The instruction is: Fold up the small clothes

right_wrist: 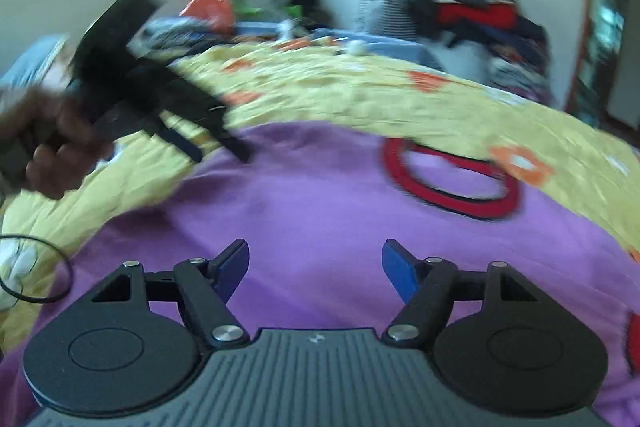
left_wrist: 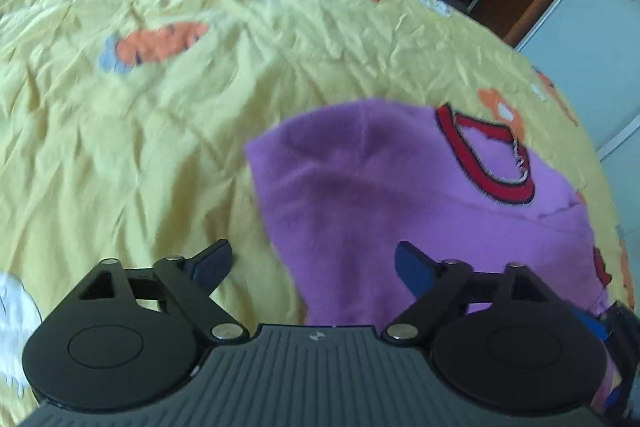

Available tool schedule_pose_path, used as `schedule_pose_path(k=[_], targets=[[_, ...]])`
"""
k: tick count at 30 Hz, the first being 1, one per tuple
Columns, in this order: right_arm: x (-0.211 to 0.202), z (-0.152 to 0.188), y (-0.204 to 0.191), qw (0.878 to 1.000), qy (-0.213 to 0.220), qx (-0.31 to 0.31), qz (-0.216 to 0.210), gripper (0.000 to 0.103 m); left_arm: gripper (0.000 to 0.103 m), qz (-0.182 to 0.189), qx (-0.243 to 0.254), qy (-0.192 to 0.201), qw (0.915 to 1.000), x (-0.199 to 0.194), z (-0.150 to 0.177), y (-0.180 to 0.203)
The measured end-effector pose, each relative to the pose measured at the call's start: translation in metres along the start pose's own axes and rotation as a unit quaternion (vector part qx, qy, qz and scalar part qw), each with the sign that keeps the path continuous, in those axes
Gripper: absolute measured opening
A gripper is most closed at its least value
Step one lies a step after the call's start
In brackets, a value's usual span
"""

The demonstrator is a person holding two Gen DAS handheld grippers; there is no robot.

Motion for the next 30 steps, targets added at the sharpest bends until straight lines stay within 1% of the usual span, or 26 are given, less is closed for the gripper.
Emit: schedule_pose_path(k=[1,2,3,4,5,8,9,11,12,13,14,15,16,17,18,20,21,22,23,24,25,26,27,28,29,30], targets=[[0.002,-0.002,-0.007,1.000,-0.001,0.003,-0.009,0.075,0.069,0.000,-0.007,0.008,0.9999,-0.001,0.000,-0.002],[0.005,-0.003,-0.012,1.000,-0.002,0.007,-0.019,0.075,0.031,-0.002,-0.013,0.012,0.9998,-0.001,-0.002,-0.003],[0.008,-0.004,-0.017,1.000,-0.004,0.007,-0.027,0.075,0.010,-0.002,-0.026,0.004,0.9996,0.001,-0.006,-0.006],[0.007,-0.003,-0.022,1.000,-0.006,0.004,-0.029,0.075,0.005,0.013,-0.048,-0.006,0.9987,0.004,-0.009,-0.011],[0.008,-0.004,-0.026,1.000,-0.006,0.002,-0.026,0.075,0.005,0.021,-0.056,-0.004,0.9982,0.005,-0.013,-0.013],[0.011,-0.008,-0.040,0.999,0.008,-0.005,-0.036,0.075,0.005,0.005,-0.003,0.010,0.9999,0.002,-0.018,-0.002],[0.015,-0.011,-0.048,0.999,0.002,-0.012,-0.040,0.075,0.005,0.002,0.007,0.017,0.9998,0.000,-0.020,0.000],[0.024,-0.021,-0.064,0.999,0.010,-0.033,-0.031,0.074,0.005,0.003,0.020,0.023,0.9995,-0.002,-0.025,0.003],[0.030,-0.027,-0.072,0.998,0.009,-0.043,-0.033,0.074,0.005,0.000,0.026,0.028,0.9993,-0.004,-0.027,0.004],[0.039,-0.033,-0.079,0.998,0.003,-0.049,-0.037,0.065,0.005,-0.002,0.033,0.029,0.9990,-0.005,-0.029,0.005],[0.046,-0.038,-0.084,0.998,0.001,-0.049,-0.038,0.060,0.005,-0.005,0.042,0.027,0.9988,-0.004,-0.030,0.006],[0.055,-0.042,-0.089,0.998,-0.003,-0.049,-0.040,0.053,0.005,-0.011,0.047,0.026,0.9985,-0.003,-0.031,0.006],[0.066,-0.044,-0.092,0.998,-0.025,-0.046,-0.040,0.050,0.005,-0.019,0.048,0.022,0.9984,0.001,-0.032,0.005],[0.078,-0.044,-0.094,0.996,-0.059,-0.035,-0.052,0.049,0.006,-0.024,0.051,0.016,0.9983,0.006,-0.032,0.003],[0.079,-0.042,-0.095,0.996,-0.062,-0.030,-0.061,0.050,0.007,-0.029,0.053,0.014,0.9981,0.011,-0.033,0.000],[0.067,-0.038,-0.098,0.995,-0.066,-0.039,-0.071,0.050,0.012,-0.029,0.050,0.023,0.9980,0.012,-0.031,-0.006],[0.060,-0.036,-0.095,0.993,-0.072,-0.037,-0.081,0.052,0.016,-0.027,0.042,0.026,0.9984,0.012,-0.032,-0.010],[0.048,-0.033,-0.085,0.994,-0.068,-0.021,-0.082,0.053,0.017,-0.031,0.031,0.028,0.9986,0.010,-0.032,-0.016],[0.035,-0.028,-0.071,0.996,-0.056,0.000,-0.068,0.053,0.017,-0.044,0.028,0.031,0.9982,0.007,-0.033,-0.019],[0.021,-0.021,-0.053,0.998,-0.048,0.017,-0.045,0.058,0.017,-0.061,0.028,0.038,0.9970,0.001,-0.033,-0.021],[0.007,-0.012,-0.034,0.999,-0.040,0.026,-0.018,0.061,0.015,-0.081,0.022,0.046,0.9954,-0.007,-0.032,-0.024],[-0.008,-0.001,-0.013,0.999,-0.030,0.031,0.018,0.062,0.010,-0.091,0.022,0.055,0.9941,-0.017,-0.030,-0.025],[-0.023,0.011,0.011,0.997,-0.024,0.038,0.064,0.068,0.010,-0.091,0.025,0.070,0.9931,-0.029,-0.025,-0.022],[-0.038,0.024,0.036,0.993,-0.022,0.056,0.101,0.071,0.010,-0.076,0.027,0.086,0.9930,-0.041,-0.020,-0.018],[-0.051,0.036,0.062,0.989,-0.023,0.082,0.122,0.071,0.010,-0.052,0.028,0.098,0.9934,-0.052,-0.013,-0.011],[-0.063,0.048,0.090,0.985,-0.025,0.115,0.130,0.071,0.010,-0.028,0.035,0.105,0.9935,-0.059,-0.006,-0.001]])
Point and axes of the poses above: each gripper's, at about its wrist camera, not at the fingertips, and x roughly the way its jaws point, y to its right, z to its underside, the point moved 2 cm from there along x, roughly the way its jaws point, and after that the axes turned 6 degrees about -y, right-handed, at the moved point
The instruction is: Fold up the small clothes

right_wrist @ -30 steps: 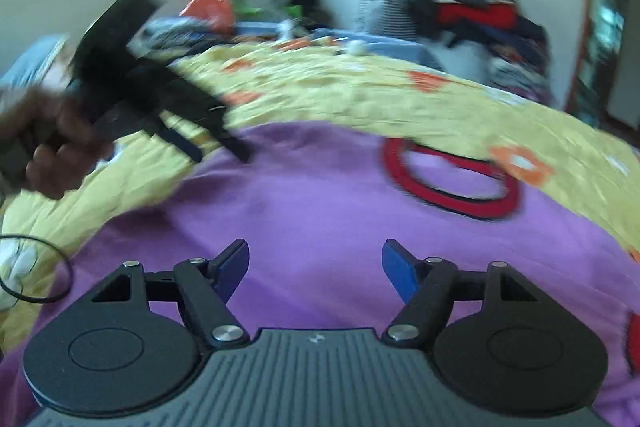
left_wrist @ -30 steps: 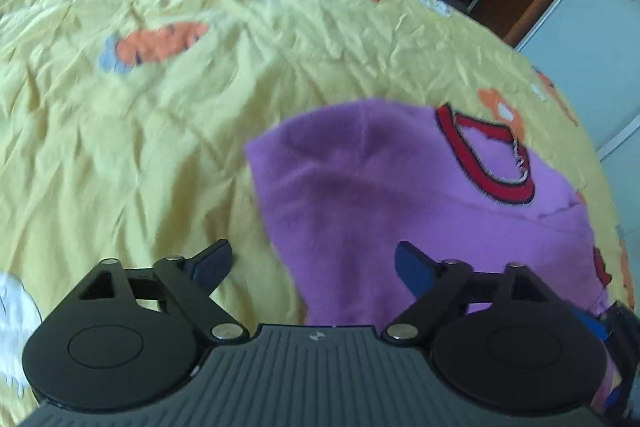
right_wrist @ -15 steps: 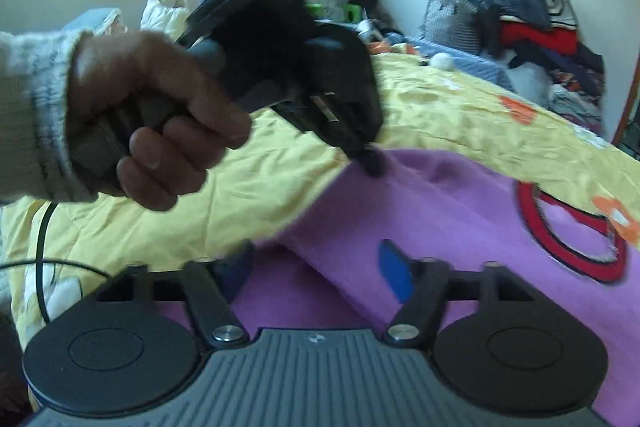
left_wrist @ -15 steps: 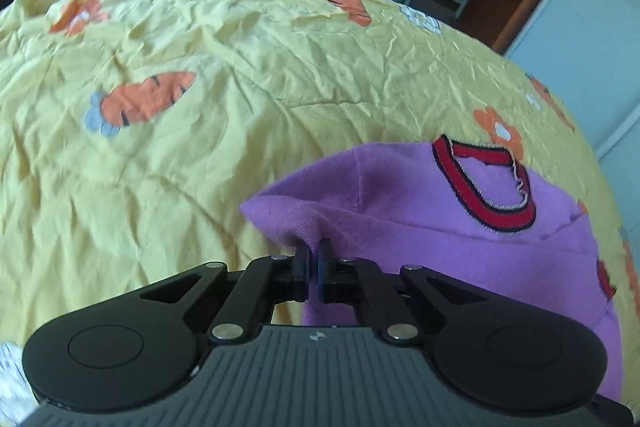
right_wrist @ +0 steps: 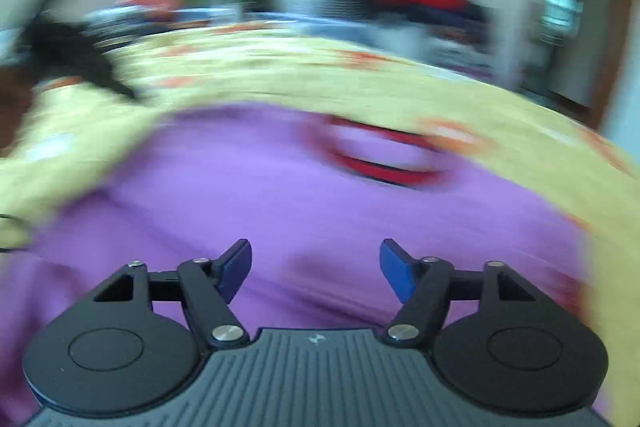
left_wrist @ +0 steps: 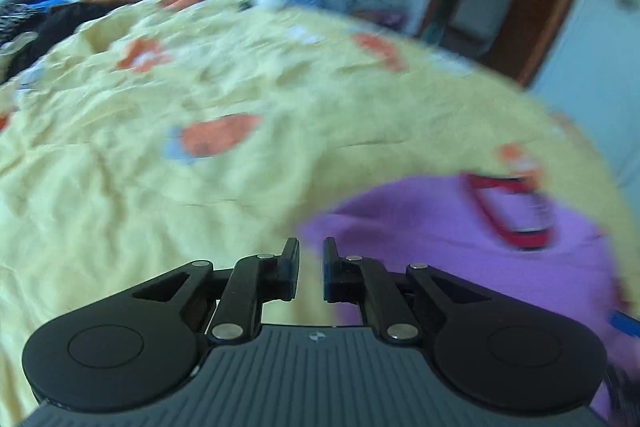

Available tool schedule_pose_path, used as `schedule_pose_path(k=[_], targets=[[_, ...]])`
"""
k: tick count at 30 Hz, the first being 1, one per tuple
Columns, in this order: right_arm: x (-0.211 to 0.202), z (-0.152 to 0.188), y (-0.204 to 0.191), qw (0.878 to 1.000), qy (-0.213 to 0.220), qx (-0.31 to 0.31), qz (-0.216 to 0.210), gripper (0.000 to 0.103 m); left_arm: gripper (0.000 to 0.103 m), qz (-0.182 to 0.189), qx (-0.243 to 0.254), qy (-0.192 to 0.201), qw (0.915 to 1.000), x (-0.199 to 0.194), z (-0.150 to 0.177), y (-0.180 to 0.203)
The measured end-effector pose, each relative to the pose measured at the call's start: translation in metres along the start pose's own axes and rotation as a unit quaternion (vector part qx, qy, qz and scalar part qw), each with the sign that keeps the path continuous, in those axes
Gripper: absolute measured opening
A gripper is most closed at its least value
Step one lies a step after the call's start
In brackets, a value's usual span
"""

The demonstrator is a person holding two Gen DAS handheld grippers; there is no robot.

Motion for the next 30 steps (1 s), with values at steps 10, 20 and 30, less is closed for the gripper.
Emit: schedule_pose_path(k=[10,20,30], targets=[[-0.036,0.024,0.105,0.995,-0.044,0.084,0.006,0.073,0.019,0.001,-0.012,-0.042,0.9990,0.021,0.059,0.039],[-0.157,0.124,0.086,0.985,0.049,0.159,-0.039,0.089,0.096,0.080,0.047,-0.042,0.9948,-0.128,0.199,0.050],[-0.183,0.200,0.057,0.980,0.050,0.195,0.009,0.089,0.100,-0.057,0.190,0.063,0.9780,-0.116,0.298,0.138]])
Point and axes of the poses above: each gripper's, at about its wrist camera, not at the fingertips, and x roughly the way its jaws point, y to its right, z to its underside, the point moved 2 cm from there along x, roughly the way its jaws point, and after that the axes turned 6 degrees about -y, right-handed, at the moved point
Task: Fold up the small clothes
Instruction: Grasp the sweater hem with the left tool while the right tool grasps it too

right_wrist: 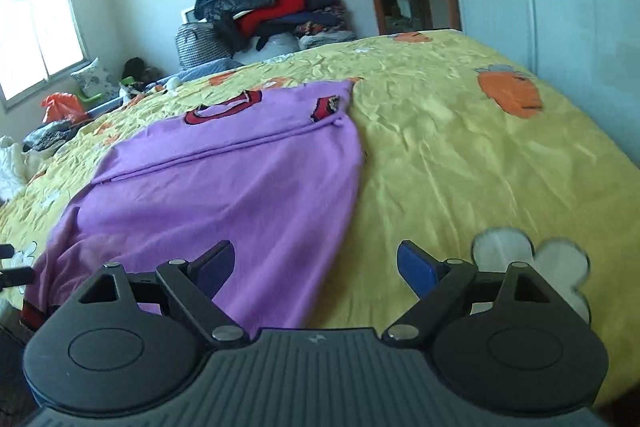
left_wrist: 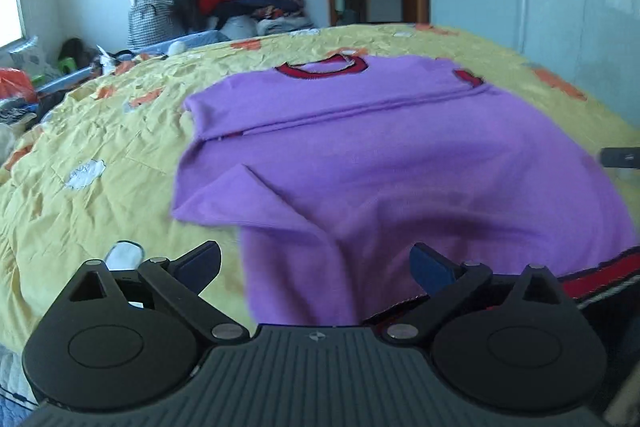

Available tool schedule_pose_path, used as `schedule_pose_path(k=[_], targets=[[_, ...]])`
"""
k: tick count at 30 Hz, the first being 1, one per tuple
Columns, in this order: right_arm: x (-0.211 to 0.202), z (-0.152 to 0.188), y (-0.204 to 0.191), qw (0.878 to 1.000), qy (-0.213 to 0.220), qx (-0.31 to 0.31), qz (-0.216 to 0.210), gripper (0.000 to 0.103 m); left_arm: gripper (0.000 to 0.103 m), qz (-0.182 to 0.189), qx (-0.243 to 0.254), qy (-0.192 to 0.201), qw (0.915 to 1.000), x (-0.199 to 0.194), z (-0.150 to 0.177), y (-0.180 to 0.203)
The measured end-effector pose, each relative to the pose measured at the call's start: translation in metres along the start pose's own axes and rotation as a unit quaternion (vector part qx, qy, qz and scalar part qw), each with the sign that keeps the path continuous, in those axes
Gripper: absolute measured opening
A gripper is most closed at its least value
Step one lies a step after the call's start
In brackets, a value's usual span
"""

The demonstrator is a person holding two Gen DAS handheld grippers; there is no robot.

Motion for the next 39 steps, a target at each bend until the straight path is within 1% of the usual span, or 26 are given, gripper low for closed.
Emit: schedule_pose_path(k=[1,3,4,5,6,7,8,10,11,13,14,15,16,18,20,22,23,28,29,32,34,35,36,37,38,39], targets=[[0.002,0.001,-0.001,1.000,-0.007,0.001,0.001,0.089,0.100,0.001,-0.008,-0.011,0.9999,0.009,-0.002,0.003],[0.004,0.003,-0.005,1.000,-0.005,-0.003,0.002,0.089,0.098,0.014,-0.058,-0.025,0.9979,0.024,-0.004,-0.001],[0.005,0.004,-0.008,1.000,-0.007,-0.008,0.001,0.089,0.093,0.026,-0.087,-0.029,0.9954,0.030,-0.004,-0.006],[0.006,0.005,-0.011,1.000,-0.014,-0.015,0.001,0.089,0.080,0.035,-0.108,-0.031,0.9930,0.031,-0.002,-0.009],[0.006,0.006,-0.014,0.999,-0.023,-0.023,0.000,0.089,0.072,0.028,-0.125,-0.032,0.9912,0.032,0.000,-0.015],[0.006,0.009,-0.016,0.999,-0.029,-0.027,-0.002,0.089,0.051,0.015,-0.132,-0.028,0.9907,0.031,0.000,-0.020],[0.005,0.012,-0.017,0.999,-0.035,-0.026,-0.006,0.089,0.040,0.016,-0.138,-0.030,0.9898,0.028,0.000,-0.026],[0.005,0.020,-0.017,0.998,-0.057,-0.017,-0.028,0.089,0.031,0.049,-0.172,-0.033,0.9833,0.023,0.005,-0.045],[0.005,0.024,-0.019,0.997,-0.059,-0.017,-0.042,0.089,0.027,0.065,-0.187,-0.036,0.9795,0.021,0.008,-0.054],[0.004,0.029,-0.026,0.997,-0.054,-0.036,-0.047,0.087,0.020,0.086,-0.206,-0.038,0.9740,0.021,0.014,-0.072],[0.004,0.030,-0.032,0.996,-0.052,-0.048,-0.051,0.078,0.017,0.090,-0.215,-0.042,0.9716,0.022,0.016,-0.078],[0.007,0.030,-0.036,0.995,-0.056,-0.059,-0.050,0.034,0.013,0.096,-0.224,-0.047,0.9688,0.022,0.016,-0.083],[0.010,0.029,-0.039,0.995,-0.056,-0.067,-0.042,0.011,0.012,0.111,-0.241,-0.049,0.9628,0.023,0.017,-0.091],[0.016,0.025,-0.038,0.995,-0.053,-0.067,-0.055,0.008,0.011,0.156,-0.292,-0.048,0.9424,0.025,0.023,-0.107],[0.016,0.018,-0.032,0.995,-0.049,-0.041,-0.070,0.006,0.008,0.195,-0.339,-0.050,0.9189,0.031,0.029,-0.122],[0.008,0.007,-0.030,0.996,-0.029,-0.036,-0.072,0.006,0.008,0.246,-0.377,-0.033,0.8925,0.029,0.030,-0.131],[0.003,0.000,-0.028,0.996,-0.019,-0.034,-0.074,0.006,0.008,0.267,-0.388,-0.023,0.8819,0.027,0.027,-0.134],[-0.028,-0.048,-0.016,0.995,0.038,-0.036,-0.080,0.006,0.007,0.330,-0.406,0.023,0.8523,0.019,-0.008,-0.140],[-0.031,-0.058,-0.013,0.995,0.048,-0.042,-0.074,0.006,0.007,0.337,-0.406,0.033,0.8488,0.020,-0.016,-0.140],[-0.028,-0.078,0.002,0.995,0.066,-0.050,-0.053,0.006,0.007,0.332,-0.396,0.036,0.8557,0.028,-0.031,-0.140],[-0.008,-0.085,0.011,0.996,0.060,-0.060,-0.023,0.006,0.006,0.308,-0.382,0.022,0.8710,0.043,-0.032,-0.138],[0.006,-0.086,0.017,0.997,0.056,-0.061,-0.012,0.006,0.003,0.296,-0.382,0.010,0.8754,0.055,-0.029,-0.140],[0.024,-0.087,0.023,0.997,0.043,-0.061,-0.005,0.006,0.002,0.291,-0.389,0.001,0.8743,0.067,-0.022,-0.144],[0.048,-0.089,0.030,0.998,0.008,-0.058,-0.012,0.006,0.002,0.283,-0.399,-0.009,0.8722,0.080,-0.017,-0.147],[0.066,-0.088,0.039,0.999,-0.013,-0.041,-0.016,0.006,0.000,0.265,-0.408,-0.022,0.8732,0.092,-0.011,-0.152],[0.078,-0.085,0.047,1.000,-0.018,-0.022,-0.014,0.010,0.000,0.256,-0.418,-0.029,0.8713,0.098,-0.006,-0.155]])
Point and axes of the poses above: each gripper's, at about its wrist camera, not at the fingertips, and x roughly the way its jaws point, y to its right, z to its underside, the point moved 2 cm from there along x, roughly the way its jaws point, and after that the axes turned 6 degrees about -y, right-handed, at the moved point
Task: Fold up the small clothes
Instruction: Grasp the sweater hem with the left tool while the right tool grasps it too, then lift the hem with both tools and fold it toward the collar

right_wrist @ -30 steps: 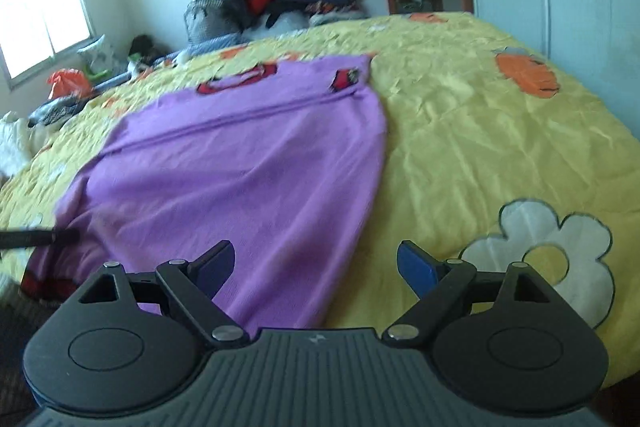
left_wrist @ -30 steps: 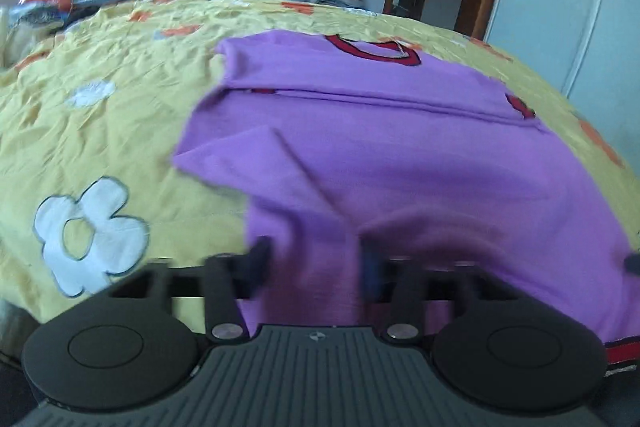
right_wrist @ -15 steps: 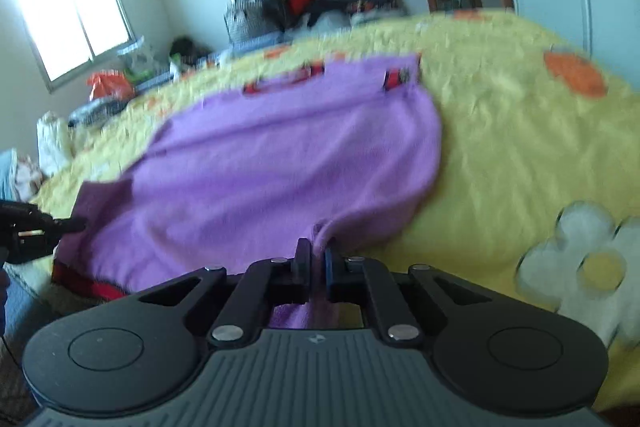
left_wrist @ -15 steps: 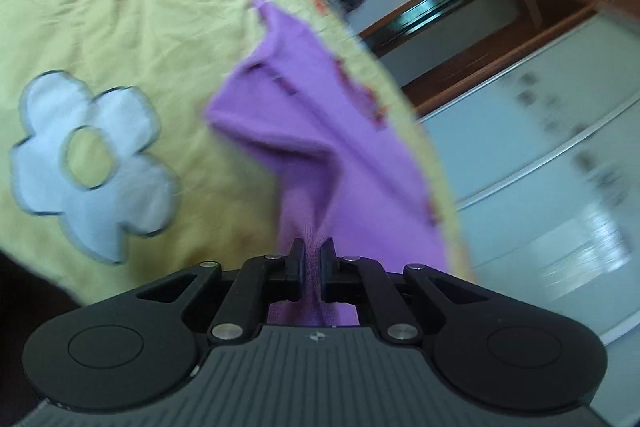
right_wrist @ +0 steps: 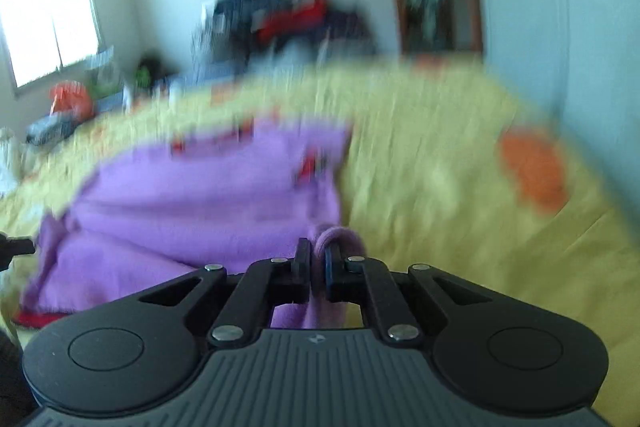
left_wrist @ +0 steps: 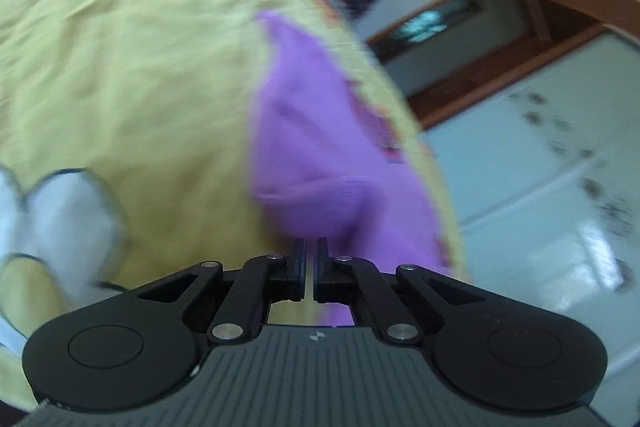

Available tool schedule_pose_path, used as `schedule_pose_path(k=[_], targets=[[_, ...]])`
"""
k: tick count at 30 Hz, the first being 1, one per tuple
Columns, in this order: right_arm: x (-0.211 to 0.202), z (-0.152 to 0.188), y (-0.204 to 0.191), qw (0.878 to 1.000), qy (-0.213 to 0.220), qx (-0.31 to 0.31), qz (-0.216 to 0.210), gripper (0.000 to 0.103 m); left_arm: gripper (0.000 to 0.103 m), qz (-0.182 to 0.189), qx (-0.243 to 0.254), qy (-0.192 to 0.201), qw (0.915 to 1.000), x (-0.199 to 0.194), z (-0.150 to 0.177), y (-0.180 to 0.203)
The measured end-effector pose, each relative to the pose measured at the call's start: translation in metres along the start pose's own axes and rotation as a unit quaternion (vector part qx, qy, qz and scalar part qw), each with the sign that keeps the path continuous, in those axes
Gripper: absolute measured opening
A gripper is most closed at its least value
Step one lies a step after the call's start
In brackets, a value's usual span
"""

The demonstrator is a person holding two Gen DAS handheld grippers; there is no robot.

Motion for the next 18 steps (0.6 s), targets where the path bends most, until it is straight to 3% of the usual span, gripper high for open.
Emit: schedule_pose_path(k=[2,3,4,5,6,7,12,16,18], targets=[[0.007,0.006,0.003,1.000,-0.021,-0.001,0.002,0.020,0.001,0.029,-0.027,-0.007,0.9992,-0.005,0.006,-0.008],[0.003,0.009,0.005,1.000,-0.024,0.003,-0.001,0.039,0.002,0.032,-0.017,-0.008,0.9993,-0.011,0.012,-0.004],[-0.004,0.013,0.005,1.000,-0.020,0.008,-0.009,0.058,0.014,0.033,0.001,-0.015,0.9993,-0.017,0.018,0.002],[-0.013,0.018,0.006,1.000,-0.012,0.008,-0.019,0.066,0.032,0.037,0.015,-0.024,0.9989,-0.022,0.026,0.008],[-0.022,0.023,0.007,1.000,-0.006,0.008,-0.026,0.073,0.042,0.036,0.025,-0.030,0.9986,-0.026,0.034,0.014],[-0.029,0.029,0.009,0.999,-0.002,0.010,-0.030,0.073,0.054,0.033,0.036,-0.036,0.9981,-0.029,0.040,0.018],[-0.045,0.054,0.021,0.999,0.010,0.027,-0.036,0.073,0.061,0.028,0.080,-0.057,0.9948,-0.016,0.061,0.038],[-0.049,0.066,0.027,0.996,0.019,0.049,-0.070,0.073,0.064,0.065,0.021,-0.067,0.9954,-0.007,0.062,0.031],[-0.050,0.069,0.027,0.995,0.020,0.057,-0.086,0.073,0.064,0.100,-0.019,-0.084,0.9912,-0.001,0.068,0.022]])
Point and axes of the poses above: each gripper's, at about its wrist camera, not at the fingertips, and x roughly the way its jaws point, y to its right, z to its underside, the point moved 2 cm from there along x, roughly the way its jaws point, and after that the axes turned 6 degrees about -y, right-handed, at the moved point
